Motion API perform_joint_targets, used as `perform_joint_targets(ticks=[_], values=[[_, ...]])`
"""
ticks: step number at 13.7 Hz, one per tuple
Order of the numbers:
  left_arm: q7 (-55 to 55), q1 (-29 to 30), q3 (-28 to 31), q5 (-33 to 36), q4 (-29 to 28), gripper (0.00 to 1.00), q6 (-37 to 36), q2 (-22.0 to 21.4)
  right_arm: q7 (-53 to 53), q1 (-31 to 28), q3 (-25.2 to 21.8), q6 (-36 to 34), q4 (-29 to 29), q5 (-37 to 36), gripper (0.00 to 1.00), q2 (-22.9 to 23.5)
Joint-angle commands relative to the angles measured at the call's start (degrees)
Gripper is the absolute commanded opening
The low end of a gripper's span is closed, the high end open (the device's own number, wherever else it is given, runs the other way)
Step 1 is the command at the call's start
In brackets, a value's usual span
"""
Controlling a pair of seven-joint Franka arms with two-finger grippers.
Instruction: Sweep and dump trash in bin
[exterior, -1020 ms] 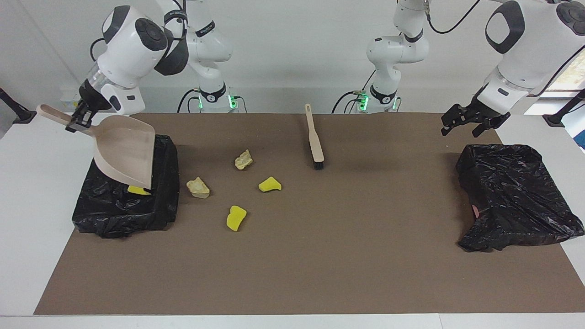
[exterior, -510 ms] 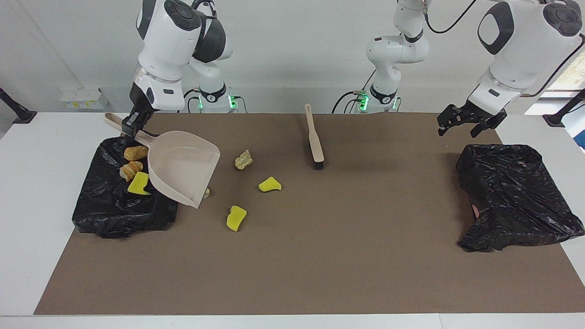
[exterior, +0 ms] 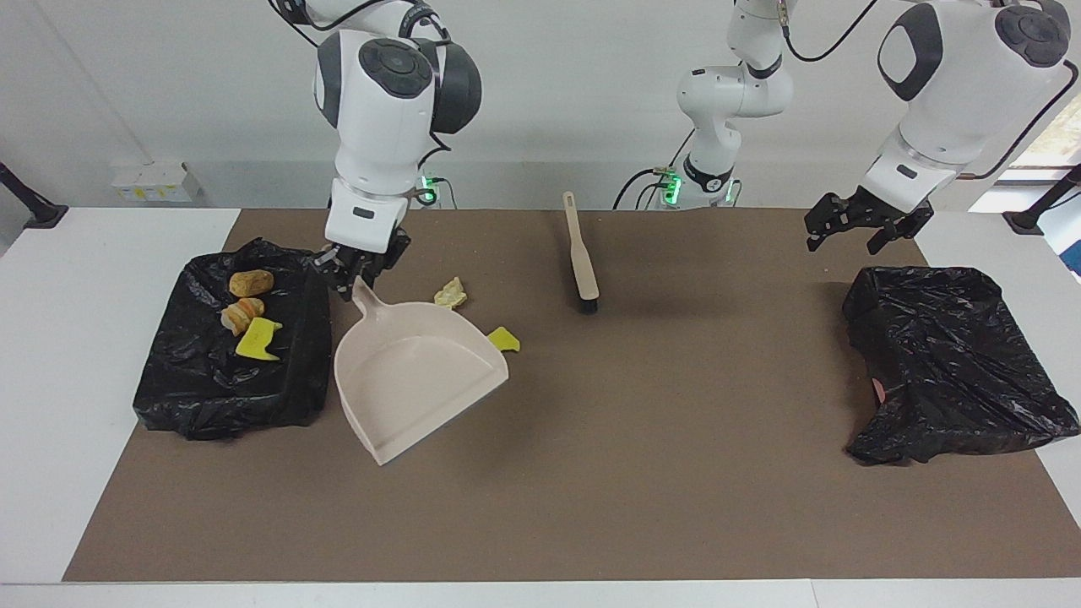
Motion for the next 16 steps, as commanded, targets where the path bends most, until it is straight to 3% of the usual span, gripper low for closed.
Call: perform_joint_targets(ticks=[1,5,8,12,16], values=[[-0.55,-0.54,0.47,1.27,-0.61,1.0,0.49,-0.63,14.61,1.86,0.38,-2.39,9.57,5.96,0.0,7.02],[-0.64,-0.18,0.47,1.27,-0.61,1.0,0.58,-0.63,35.01,7.82,0.47,-0.12,13.88,11.34,0.0,13.26],[-0.55,-0.01,0.56,1.27,-0.61,1.0,0.58,-0.63,43.9,9.41,0.64,5.15,15.91,17.23,0.0,17.57],[-0.46,-0.01,0.73,1.27,-0.61,1.0,0.58,-0.63,50.08,14.86,0.47,10.0,17.94,17.68,0.0,24.43],[-0.46,-0.01,0.82,1.27,-0.61,1.0,0.58,-0.55,51.14,16.98,0.55,12.02,18.02,18.12,0.0,26.72]])
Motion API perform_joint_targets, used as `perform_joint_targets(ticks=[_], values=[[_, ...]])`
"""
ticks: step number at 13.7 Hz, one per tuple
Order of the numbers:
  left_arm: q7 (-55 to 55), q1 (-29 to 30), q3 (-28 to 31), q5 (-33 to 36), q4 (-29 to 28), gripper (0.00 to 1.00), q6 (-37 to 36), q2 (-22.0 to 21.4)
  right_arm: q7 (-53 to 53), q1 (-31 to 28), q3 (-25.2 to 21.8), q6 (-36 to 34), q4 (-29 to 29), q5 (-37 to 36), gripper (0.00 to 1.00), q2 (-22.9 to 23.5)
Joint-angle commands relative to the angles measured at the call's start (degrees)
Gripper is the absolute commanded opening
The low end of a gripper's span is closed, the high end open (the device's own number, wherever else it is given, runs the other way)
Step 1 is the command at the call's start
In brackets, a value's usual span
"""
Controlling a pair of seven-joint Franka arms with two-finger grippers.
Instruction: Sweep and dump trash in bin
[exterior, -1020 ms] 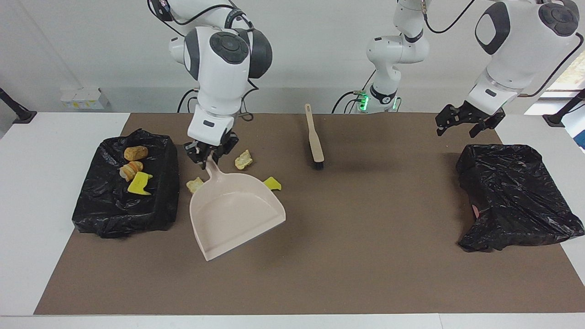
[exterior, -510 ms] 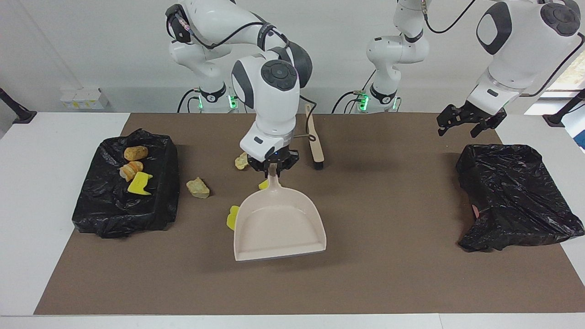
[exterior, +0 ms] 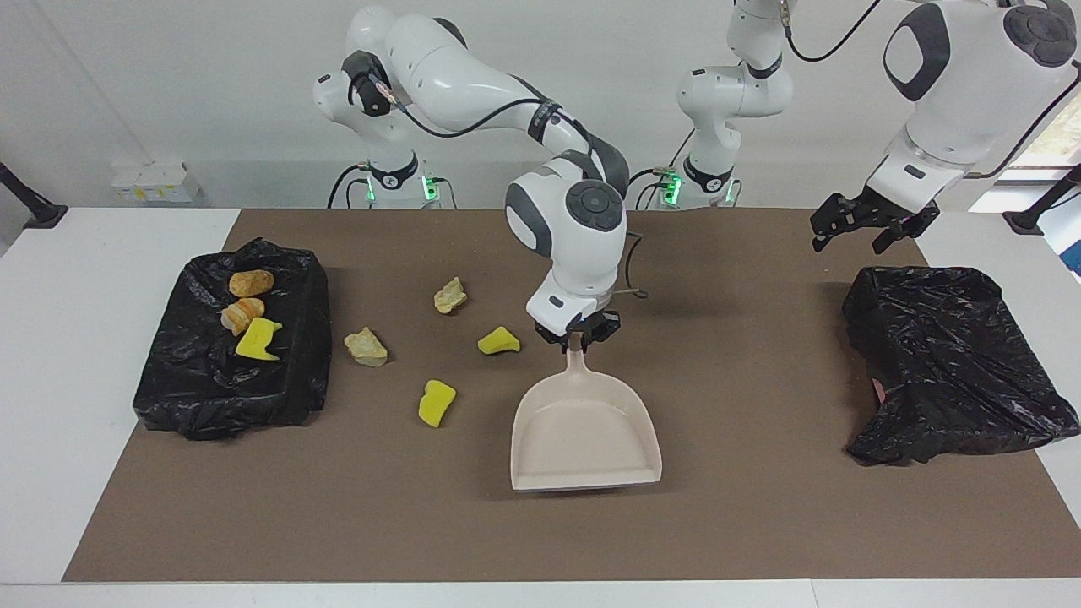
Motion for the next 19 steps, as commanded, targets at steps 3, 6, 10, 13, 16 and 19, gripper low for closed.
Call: perform_joint_targets(ticks=[3,6,10,13,16,19], values=[[-0.41,-0.25,0.13,1.2,-0.61,1.0,0.45,-0.63,1.99,1.08,0.22,2.53,2.57,2.72,0.0,3.51],[-0.5,-0.34,0.13,1.2,-0.61,1.0,0.1,-0.63,1.99,1.17,0.66,3.49,2.48,2.81,0.0,4.74],[-0.5,-0.26,0.13,1.2,-0.61,1.0,0.19,-0.63,1.99,1.08,0.66,2.97,0.91,2.9,0.26,3.96],[-0.5,-0.26,0.13,1.2,-0.53,1.0,0.45,-0.54,3.39,0.99,0.66,3.4,0.2,4.74,0.67,3.51],[-0.41,-0.17,0.22,1.2,-0.61,1.0,0.36,-0.63,3.31,0.55,0.66,2.62,-2.15,5.09,1.0,-1.12],[-0.41,-0.17,0.48,1.2,-0.61,1.0,0.01,-0.63,3.13,1.34,0.75,2.44,-13.11,5.18,1.0,-11.48]])
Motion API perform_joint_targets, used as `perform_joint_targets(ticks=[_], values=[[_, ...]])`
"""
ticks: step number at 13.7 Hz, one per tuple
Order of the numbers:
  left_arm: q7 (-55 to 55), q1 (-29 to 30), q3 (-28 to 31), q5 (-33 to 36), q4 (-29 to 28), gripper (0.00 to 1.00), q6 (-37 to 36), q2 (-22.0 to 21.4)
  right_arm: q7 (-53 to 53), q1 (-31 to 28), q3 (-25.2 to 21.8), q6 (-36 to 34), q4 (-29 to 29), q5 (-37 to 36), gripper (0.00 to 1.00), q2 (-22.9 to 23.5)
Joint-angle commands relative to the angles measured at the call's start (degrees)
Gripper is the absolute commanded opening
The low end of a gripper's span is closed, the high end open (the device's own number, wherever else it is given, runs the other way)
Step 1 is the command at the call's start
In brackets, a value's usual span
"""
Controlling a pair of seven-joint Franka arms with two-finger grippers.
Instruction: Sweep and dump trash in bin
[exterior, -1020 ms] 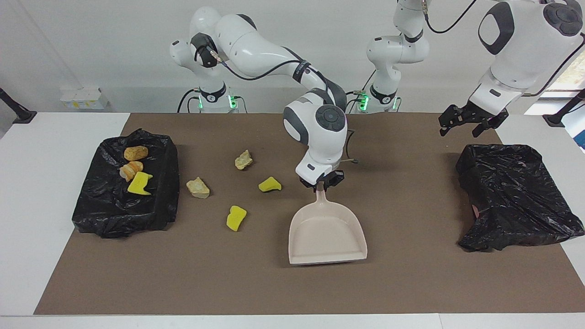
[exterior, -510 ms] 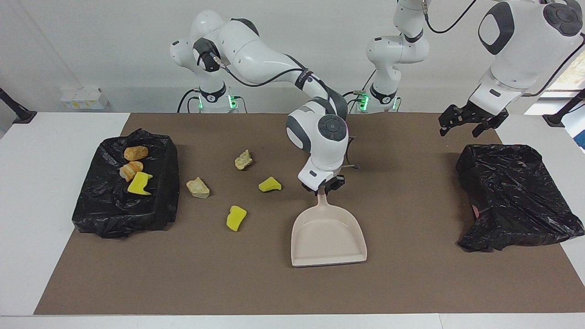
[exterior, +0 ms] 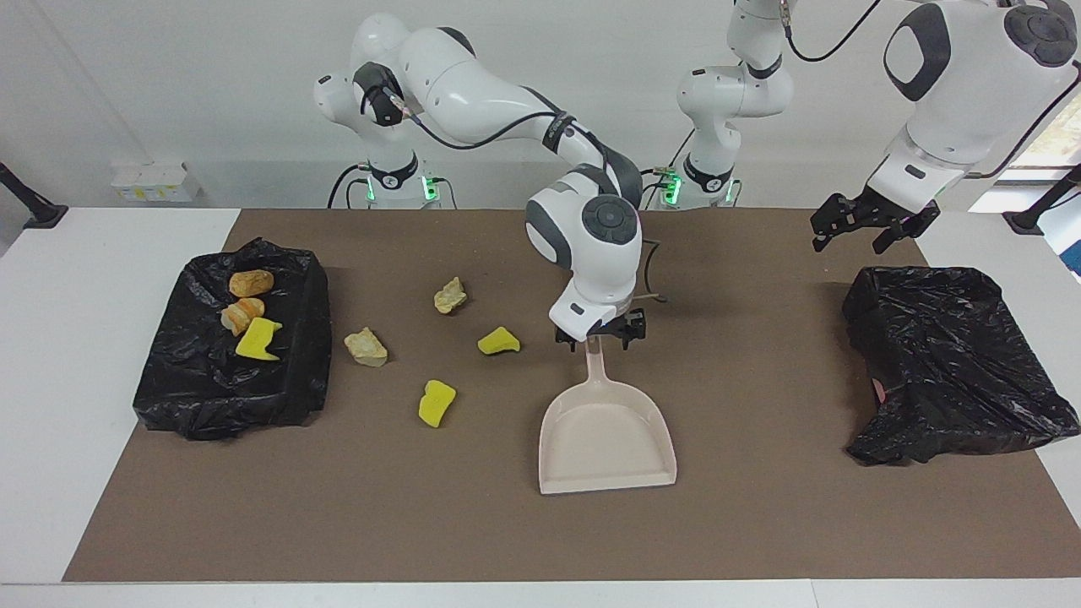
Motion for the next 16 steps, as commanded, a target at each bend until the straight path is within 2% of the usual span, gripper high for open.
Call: perform_joint_targets(ticks=[1,4,6,9,11,14,16], values=[[-0.32,0.0,0.47,1.19,-0.44,1.0,0.12,-0.62,0.98,0.06,0.52,0.63,-17.12,1.35,1.0,-13.93],[-0.32,-0.43,0.56,1.19,-1.13,1.0,0.2,-1.24,1.33,0.15,2.09,0.46,-29.72,4.24,1.0,-24.85],[0.29,-1.14,-0.05,1.19,-1.76,1.0,1.6,-0.98,1.25,3.65,2.27,0.02,-34.47,4.6,1.0,-28.3],[-0.32,-3.68,-0.14,0.4,-1.58,1.0,3.98,0.95,0.54,4.28,2.27,1.06,-40.63,11.18,1.0,-31.64],[-0.59,-6.49,-0.14,0.4,-1.49,1.0,6.0,2.36,1.86,6.63,2.36,1.94,-44.76,11.9,1.0,-32.7],[-6.88,-12.28,-0.14,0.31,-1.67,1.0,8.63,4.29,7.65,11.03,2.36,14.38,-54.24,13.04,1.0,-33.14],[-11.03,-15.54,-0.14,-0.3,-2.02,1.0,9.96,5.35,6.97,11.4,2.36,16.28,-57.86,13.39,1.0,-33.23]])
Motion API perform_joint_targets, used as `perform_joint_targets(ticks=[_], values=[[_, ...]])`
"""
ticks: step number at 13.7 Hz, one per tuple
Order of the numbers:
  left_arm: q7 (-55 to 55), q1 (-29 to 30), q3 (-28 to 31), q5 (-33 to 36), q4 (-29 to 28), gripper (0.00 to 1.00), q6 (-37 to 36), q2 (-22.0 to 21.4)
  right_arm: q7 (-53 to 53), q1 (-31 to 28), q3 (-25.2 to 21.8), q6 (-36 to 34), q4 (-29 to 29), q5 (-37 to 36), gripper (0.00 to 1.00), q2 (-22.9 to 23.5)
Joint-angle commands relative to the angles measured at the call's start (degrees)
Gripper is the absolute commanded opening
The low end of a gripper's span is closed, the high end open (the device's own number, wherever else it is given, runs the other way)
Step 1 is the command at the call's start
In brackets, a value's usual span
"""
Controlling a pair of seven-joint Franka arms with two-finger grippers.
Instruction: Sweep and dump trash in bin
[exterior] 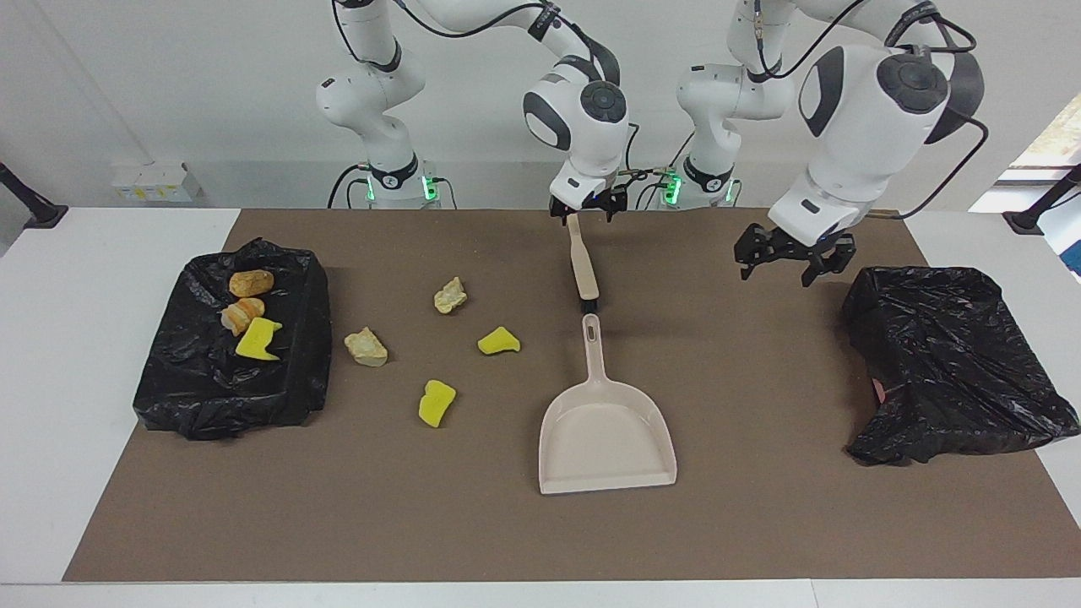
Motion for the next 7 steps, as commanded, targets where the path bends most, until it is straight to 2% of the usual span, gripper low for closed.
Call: perform_joint_targets(ticks=[1,2,5,6,7], values=[[-6.71,-4.61,0.76,-1.64,-1.83,1.0,3.38,0.47,0.02,0.35,0.04,2.56,-7.45,1.89,1.0,-3.36],[-9.26,-6.98,0.76,-2.09,-2.09,1.0,4.62,1.34,-0.06,1.57,0.13,2.65,-7.99,1.89,1.0,-3.89],[-15.07,-11.55,0.76,-2.27,-2.01,1.0,9.18,5.29,0.9,1.76,0.13,2.65,-7.99,1.98,0.91,-3.98],[-17.44,-13.14,0.76,-2.27,-1.92,1.0,11.46,6.96,0.82,2.02,0.13,2.56,-8.26,1.98,0.84,-4.24],[-19.72,-14.46,0.76,-2.35,-2.01,1.0,14.01,8.63,0.9,2.02,0.13,2.47,-8.35,1.98,0.66,-4.33]])
